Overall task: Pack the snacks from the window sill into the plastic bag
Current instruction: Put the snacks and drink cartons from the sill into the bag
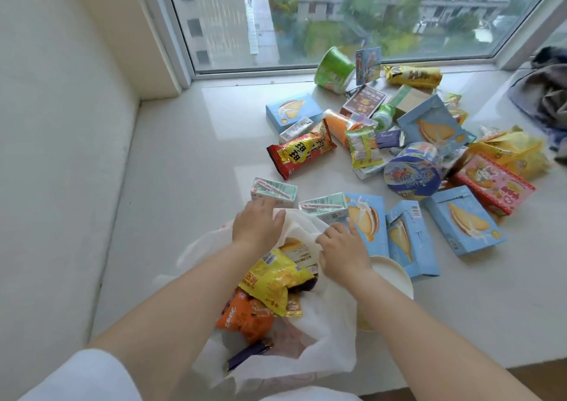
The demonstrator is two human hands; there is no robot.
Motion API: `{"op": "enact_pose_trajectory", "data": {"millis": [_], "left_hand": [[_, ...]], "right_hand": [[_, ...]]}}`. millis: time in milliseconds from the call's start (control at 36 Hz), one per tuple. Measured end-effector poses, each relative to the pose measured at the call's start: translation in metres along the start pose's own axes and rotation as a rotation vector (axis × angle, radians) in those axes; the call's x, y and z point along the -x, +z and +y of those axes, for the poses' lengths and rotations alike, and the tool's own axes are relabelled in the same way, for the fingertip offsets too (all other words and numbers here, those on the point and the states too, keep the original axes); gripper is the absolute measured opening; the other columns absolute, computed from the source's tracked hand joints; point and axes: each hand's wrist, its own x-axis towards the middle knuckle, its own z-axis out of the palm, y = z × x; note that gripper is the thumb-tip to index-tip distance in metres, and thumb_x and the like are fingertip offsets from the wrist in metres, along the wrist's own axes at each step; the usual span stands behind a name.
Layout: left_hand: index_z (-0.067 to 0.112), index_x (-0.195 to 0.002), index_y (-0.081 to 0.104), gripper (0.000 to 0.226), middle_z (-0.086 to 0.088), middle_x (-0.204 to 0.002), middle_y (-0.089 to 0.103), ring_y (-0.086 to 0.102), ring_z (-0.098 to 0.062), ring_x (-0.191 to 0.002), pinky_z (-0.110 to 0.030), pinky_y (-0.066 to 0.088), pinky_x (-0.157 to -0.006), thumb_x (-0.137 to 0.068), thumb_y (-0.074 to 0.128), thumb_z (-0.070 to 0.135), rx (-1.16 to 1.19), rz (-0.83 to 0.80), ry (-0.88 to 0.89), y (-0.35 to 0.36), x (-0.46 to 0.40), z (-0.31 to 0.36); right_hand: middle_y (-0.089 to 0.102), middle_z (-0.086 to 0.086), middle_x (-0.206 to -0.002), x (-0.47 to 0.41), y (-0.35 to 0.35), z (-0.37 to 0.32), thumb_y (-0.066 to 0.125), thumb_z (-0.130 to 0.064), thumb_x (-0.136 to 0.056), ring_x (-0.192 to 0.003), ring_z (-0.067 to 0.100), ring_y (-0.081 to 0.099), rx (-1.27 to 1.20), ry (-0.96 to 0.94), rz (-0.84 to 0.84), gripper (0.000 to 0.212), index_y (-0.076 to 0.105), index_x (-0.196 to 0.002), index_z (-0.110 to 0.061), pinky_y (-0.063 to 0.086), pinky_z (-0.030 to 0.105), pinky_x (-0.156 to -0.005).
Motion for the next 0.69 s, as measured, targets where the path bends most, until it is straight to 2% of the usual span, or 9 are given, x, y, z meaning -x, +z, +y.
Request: {"op": "enact_pose_trajectory", "data": {"millis": [111,194,250,278,417,472,528,694], "left_hand": [[0.021,-0.133,0.044,0.038,-0.001,-0.132,0.051,0.044,-0.022,-0.123,-0.037,0.04,-0.097,-0.097,0.039,0.034,-0.006,-0.028,0.082,0.01,-0.008,0.04],[0.021,-0.133,0.044,0.038,0.0,-0.13,0.052,0.045,-0.021,-0.121,-0.037,0.04,-0.097,-0.097,0.043,0.031,-0.028,-0.023,0.149,0.017,-0.013,0.072],[0.022,-0.133,0.044,0.038,0.001,-0.131,0.051,0.044,-0.021,-0.122,-0.037,0.04,-0.097,-0.096,0.044,0.031,-0.032,-0.031,0.166,0.024,-0.02,0.093],[0.022,-0.133,0.044,0.038,0.001,-0.131,0.051,0.044,-0.02,-0.122,-0.037,0.039,-0.096,-0.096,0.044,0.03,-0.031,-0.036,0.166,0.027,-0.024,0.105],[0.023,-0.134,0.042,0.04,0.001,-0.132,0.05,0.043,-0.021,-0.123,-0.036,0.039,-0.096,-0.095,0.046,0.03,-0.034,-0.052,0.116,0.048,-0.044,0.164],[0.024,-0.135,0.041,0.041,0.001,-0.133,0.049,0.043,-0.021,-0.124,-0.037,0.04,-0.095,-0.095,0.047,0.03,-0.04,-0.058,0.098,0.057,-0.052,0.188],[0.024,-0.136,0.04,0.042,0.001,-0.134,0.048,0.043,-0.021,-0.124,-0.037,0.041,-0.095,-0.095,0.046,0.03,-0.026,-0.056,0.079,0.065,-0.062,0.209],[0.023,-0.137,0.04,0.044,-0.001,-0.136,0.047,0.044,-0.022,-0.123,-0.038,0.045,-0.091,-0.093,0.047,0.029,0.009,-0.088,-0.036,0.082,-0.093,0.253]], "right_hand": [[0.06,0.006,-0.118,-0.004,-0.008,0.025,0.052,-0.019,-0.086,-0.121,0.028,0.046,-0.113,0.034,0.136,0.032,0.063,-0.116,-0.014,0.02,0.042,-0.114],[0.069,0.009,-0.089,-0.007,-0.011,0.053,0.072,-0.015,-0.064,-0.093,0.033,0.062,-0.159,0.092,0.228,0.025,0.072,-0.088,-0.012,0.046,0.046,-0.096],[0.068,0.008,-0.077,-0.007,-0.014,0.075,0.076,-0.014,-0.054,-0.081,0.032,0.064,-0.19,0.116,0.238,0.023,0.072,-0.077,-0.012,0.053,0.044,-0.085],[0.068,0.007,-0.076,-0.007,-0.017,0.088,0.077,-0.014,-0.053,-0.08,0.031,0.064,-0.204,0.13,0.241,0.023,0.072,-0.076,-0.013,0.053,0.043,-0.083],[0.067,0.01,-0.093,0.001,-0.022,0.158,0.067,-0.016,-0.072,-0.101,0.032,0.059,-0.286,0.151,0.291,0.023,0.071,-0.094,-0.011,0.041,0.044,-0.099],[0.062,0.006,-0.111,0.002,-0.025,0.188,0.057,-0.023,-0.085,-0.117,0.027,0.048,-0.25,0.139,0.196,0.029,0.065,-0.111,-0.014,0.029,0.039,-0.108],[0.056,0.002,-0.122,0.0,-0.025,0.218,0.048,-0.026,-0.09,-0.124,0.023,0.04,-0.229,0.129,0.15,0.034,0.058,-0.122,-0.018,0.023,0.033,-0.11],[0.052,0.003,-0.125,-0.014,-0.023,0.283,0.047,-0.026,-0.091,-0.121,0.023,0.039,-0.272,0.157,0.11,0.033,0.055,-0.122,-0.017,0.032,0.032,-0.1]]}}
